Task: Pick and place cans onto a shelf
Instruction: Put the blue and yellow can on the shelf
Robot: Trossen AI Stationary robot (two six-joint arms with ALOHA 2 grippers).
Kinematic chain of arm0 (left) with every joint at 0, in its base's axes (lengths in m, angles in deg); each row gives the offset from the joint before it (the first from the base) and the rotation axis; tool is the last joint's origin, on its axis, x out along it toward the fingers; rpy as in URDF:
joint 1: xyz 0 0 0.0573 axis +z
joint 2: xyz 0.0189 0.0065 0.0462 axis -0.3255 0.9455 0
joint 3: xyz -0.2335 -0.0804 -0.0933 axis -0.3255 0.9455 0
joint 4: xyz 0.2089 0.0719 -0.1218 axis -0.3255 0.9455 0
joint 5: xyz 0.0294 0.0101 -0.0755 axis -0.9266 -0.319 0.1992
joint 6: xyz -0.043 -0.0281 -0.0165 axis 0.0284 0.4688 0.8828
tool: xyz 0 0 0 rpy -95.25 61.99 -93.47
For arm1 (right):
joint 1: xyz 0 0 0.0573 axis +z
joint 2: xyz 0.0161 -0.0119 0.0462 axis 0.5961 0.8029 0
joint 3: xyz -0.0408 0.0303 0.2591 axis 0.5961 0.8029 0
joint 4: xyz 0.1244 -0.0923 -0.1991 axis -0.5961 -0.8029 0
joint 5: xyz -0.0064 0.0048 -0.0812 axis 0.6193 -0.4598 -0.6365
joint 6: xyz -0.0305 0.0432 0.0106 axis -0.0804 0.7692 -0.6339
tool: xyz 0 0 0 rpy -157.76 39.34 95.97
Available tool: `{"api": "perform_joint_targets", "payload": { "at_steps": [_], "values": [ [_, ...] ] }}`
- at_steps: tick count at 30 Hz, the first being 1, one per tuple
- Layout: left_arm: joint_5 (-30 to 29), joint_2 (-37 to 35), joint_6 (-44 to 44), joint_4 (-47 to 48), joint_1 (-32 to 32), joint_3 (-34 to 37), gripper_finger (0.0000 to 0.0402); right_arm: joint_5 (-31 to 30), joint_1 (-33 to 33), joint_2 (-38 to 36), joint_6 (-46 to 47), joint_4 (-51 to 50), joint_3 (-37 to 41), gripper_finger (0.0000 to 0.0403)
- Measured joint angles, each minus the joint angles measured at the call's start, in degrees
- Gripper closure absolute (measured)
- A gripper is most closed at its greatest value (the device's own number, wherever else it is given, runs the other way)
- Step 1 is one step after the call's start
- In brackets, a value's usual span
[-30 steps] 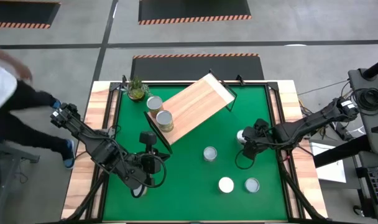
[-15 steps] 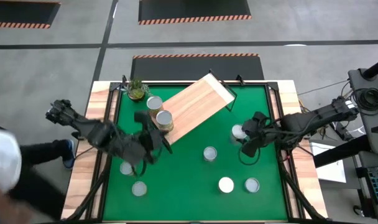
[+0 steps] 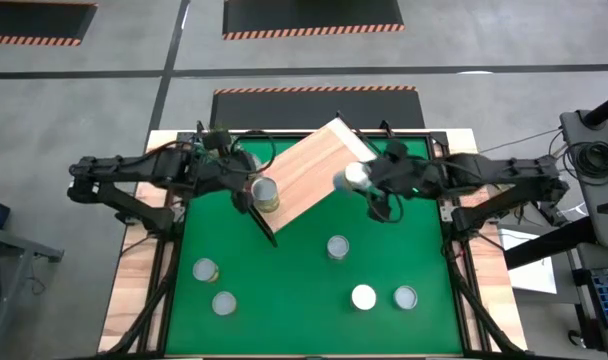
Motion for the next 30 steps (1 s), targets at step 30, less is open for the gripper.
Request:
{"api": "perform_joint_targets", "payload": {
  "at_steps": [30],
  "values": [
    [2.95, -0.26, -2.86, -2.03, 2.03, 7.43, 0.0402, 33.55, -24.41, 34.84, -18.89, 5.83, -27.09, 0.0106]
  ]
}}
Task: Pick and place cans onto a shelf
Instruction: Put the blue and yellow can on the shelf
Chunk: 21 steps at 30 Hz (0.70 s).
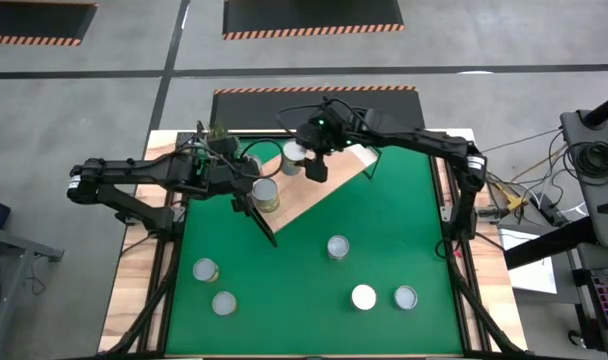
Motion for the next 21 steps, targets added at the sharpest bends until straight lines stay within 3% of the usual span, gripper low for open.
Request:
{"api": "perform_joint_targets", "payload": {
  "at_steps": [6, 9, 21],
  "values": [
    [0.46, 0.33, 0.31, -0.53, 0.00, 0.00, 0.0402, -0.04, 0.00, 1.07, -0.40, -1.13, 0.22, 0.0106],
    [3.44, 0.42, 0.44, -0.74, 0.00, 0.02, 0.0402, -0.04, 0.00, 1.24, -0.59, -1.43, 0.43, 0.0103],
    [6.42, 0.42, 2.70, -1.03, 0.00, -0.29, 0.0402, -0.04, 0.00, 1.38, -0.70, -1.46, 0.52, 0.0051]
  ]
}}
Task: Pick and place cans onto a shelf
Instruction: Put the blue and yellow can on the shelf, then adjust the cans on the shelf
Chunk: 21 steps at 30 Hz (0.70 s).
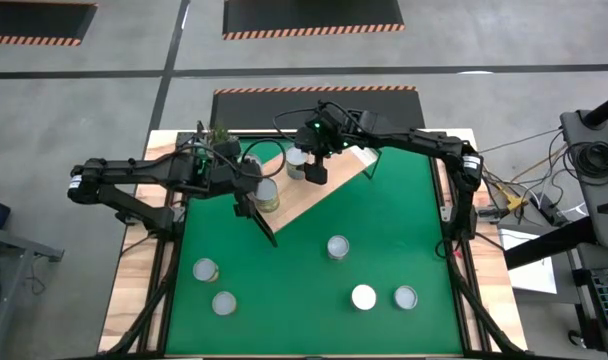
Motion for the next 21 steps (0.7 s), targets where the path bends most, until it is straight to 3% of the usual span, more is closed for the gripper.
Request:
{"api": "perform_joint_targets", "payload": {
  "at_steps": [6, 18, 21],
  "values": [
    [-6.63, -0.42, -2.54, 0.36, 0.27, -0.81, 0.0402, 0.00, 0.00, -1.08, 0.02, -0.54, -0.02, 0.0051],
    [-4.96, -0.13, -1.60, 0.40, 3.06, 1.29, 0.0402, 0.00, 3.96, -12.07, 1.61, -4.72, -0.04, 0.0068],
    [-1.12, -0.13, -0.66, 0.26, 3.03, 1.29, 0.0402, 0.00, 5.29, -14.85, 2.18, -5.94, -0.04, 0.0069]
  ]
}}
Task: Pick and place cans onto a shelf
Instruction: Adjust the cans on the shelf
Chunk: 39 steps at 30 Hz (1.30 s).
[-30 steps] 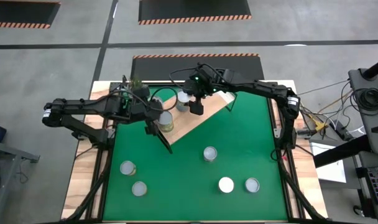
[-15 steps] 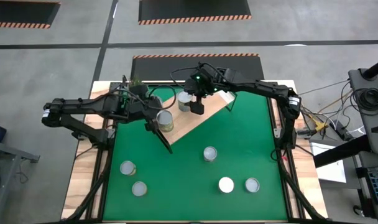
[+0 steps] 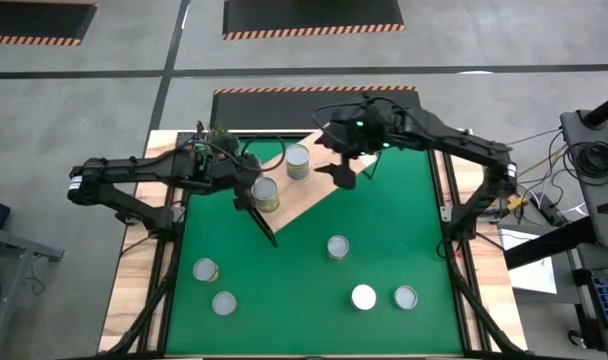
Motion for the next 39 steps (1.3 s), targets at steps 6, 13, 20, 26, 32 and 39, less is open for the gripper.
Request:
{"api": "perform_joint_targets", "payload": {
  "at_steps": [6, 13, 20, 26, 32, 39],
  "values": [
    [4.35, 0.02, 2.46, -0.24, -0.08, 0.00, 0.0402, -0.01, 2.73, -4.54, 0.94, -0.89, 0.15, 0.0071],
    [5.40, 0.02, 3.60, -0.22, -0.22, -0.88, 0.0402, 0.00, 5.37, -7.95, 1.92, -1.62, 0.17, 0.0072],
    [4.63, -0.12, 2.47, -0.24, -0.18, -3.80, 0.0402, -0.04, 5.77, -8.54, 2.85, -1.88, 0.28, 0.0072],
    [-1.26, 0.05, 0.42, 0.62, 0.79, -3.57, 0.0402, -0.11, 5.77, -7.87, 2.83, -3.13, 0.56, 0.0072],
    [-0.59, 1.06, 0.45, 0.87, 2.30, -0.80, 0.0402, -0.11, 5.76, -7.72, 2.78, -2.98, 2.70, 0.0073],
    [2.83, 1.90, 1.18, -0.42, 2.28, -0.17, 0.0401, -0.09, 5.77, -7.77, 2.78, -2.94, 6.00, 0.0074]
  ]
}}
